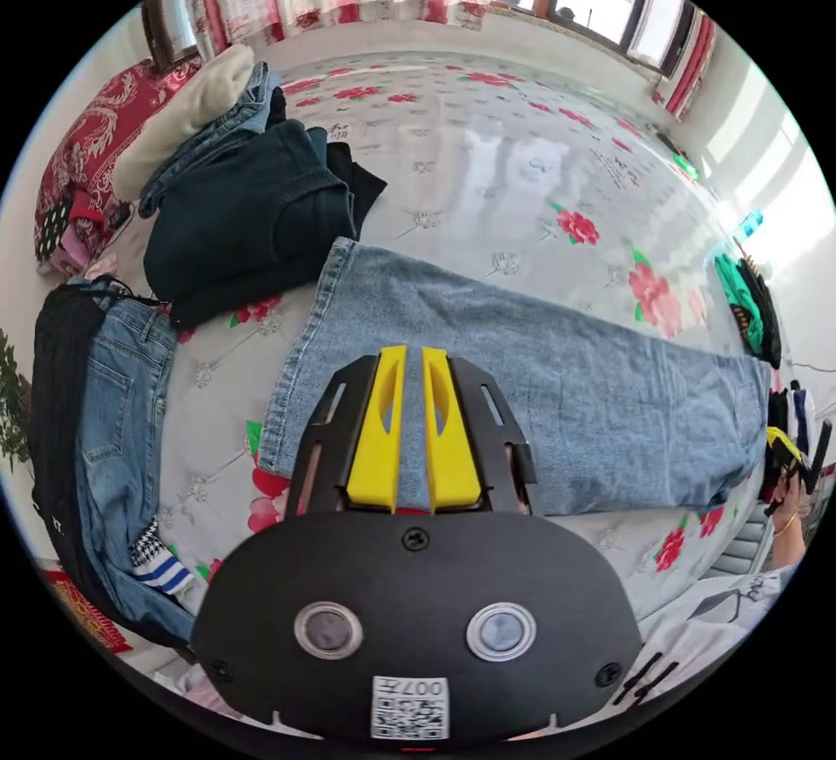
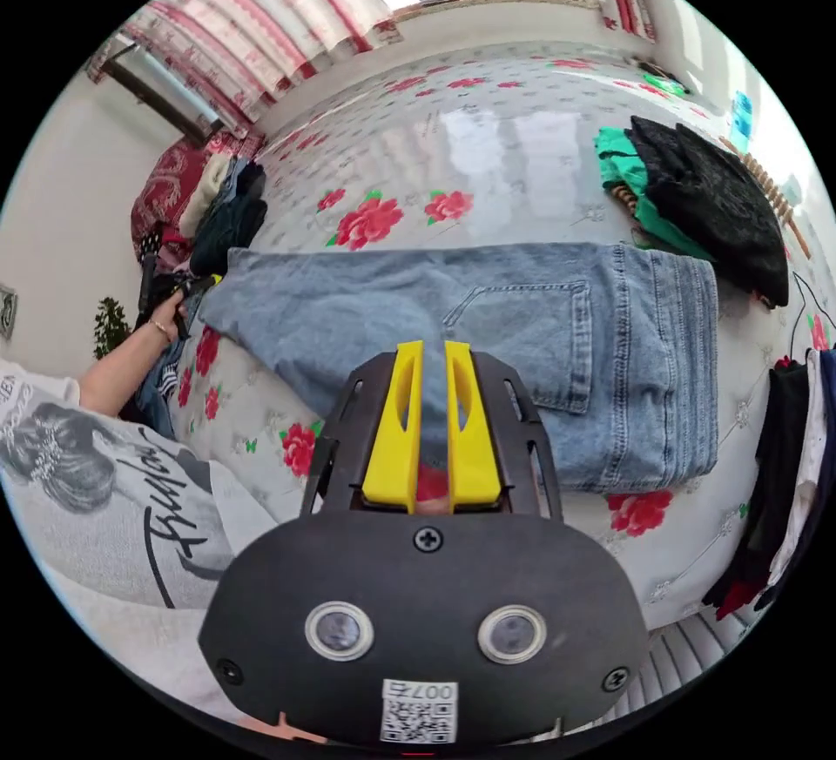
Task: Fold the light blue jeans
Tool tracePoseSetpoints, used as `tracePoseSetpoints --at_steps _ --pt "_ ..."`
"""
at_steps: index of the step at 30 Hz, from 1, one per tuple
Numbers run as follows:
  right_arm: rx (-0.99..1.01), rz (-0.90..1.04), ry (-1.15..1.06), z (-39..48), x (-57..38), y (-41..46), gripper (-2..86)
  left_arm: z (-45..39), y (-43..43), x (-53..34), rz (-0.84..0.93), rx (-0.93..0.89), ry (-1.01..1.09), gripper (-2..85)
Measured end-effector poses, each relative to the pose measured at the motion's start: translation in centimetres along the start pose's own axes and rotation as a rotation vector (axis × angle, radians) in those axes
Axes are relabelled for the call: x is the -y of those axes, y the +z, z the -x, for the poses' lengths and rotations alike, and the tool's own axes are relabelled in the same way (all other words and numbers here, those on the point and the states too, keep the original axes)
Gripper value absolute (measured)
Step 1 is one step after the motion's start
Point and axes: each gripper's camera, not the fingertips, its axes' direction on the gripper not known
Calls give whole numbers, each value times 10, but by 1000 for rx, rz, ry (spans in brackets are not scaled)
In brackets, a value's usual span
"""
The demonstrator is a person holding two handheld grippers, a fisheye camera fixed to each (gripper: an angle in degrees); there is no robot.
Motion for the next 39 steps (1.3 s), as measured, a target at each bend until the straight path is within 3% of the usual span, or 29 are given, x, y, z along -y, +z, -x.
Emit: tracePoseSetpoints --at_steps 4,11,17,23,27,30,34,39 --pt "-111 135 -173 80 -19 39 48 -16 33 15 113 -1 -8 45" --pt "-378 294 -348 132 -25 95 35 -44 31 31 89 56 114 8" --pt "-265 120 -226 125 -61 23 5 -70 29 45 299 148 246 -9" --pt "-281 264 -169 130 -93 53 5 -78 16 -13 324 264 299 -10" --pt "-167 327 -174 128 -100 54 21 -52 6 -57 362 277 182 -10" --pt "-115 227 -99 113 -102 21 46 -26 -9 -82 312 184 25 -10" --pt "-249 11 168 42 -98 -44 65 -2 -41 -108 196 187 -175 -10" --pt "-88 -160 597 -90 -103 -74 86 26 -59 -139 95 -27 -415 -10"
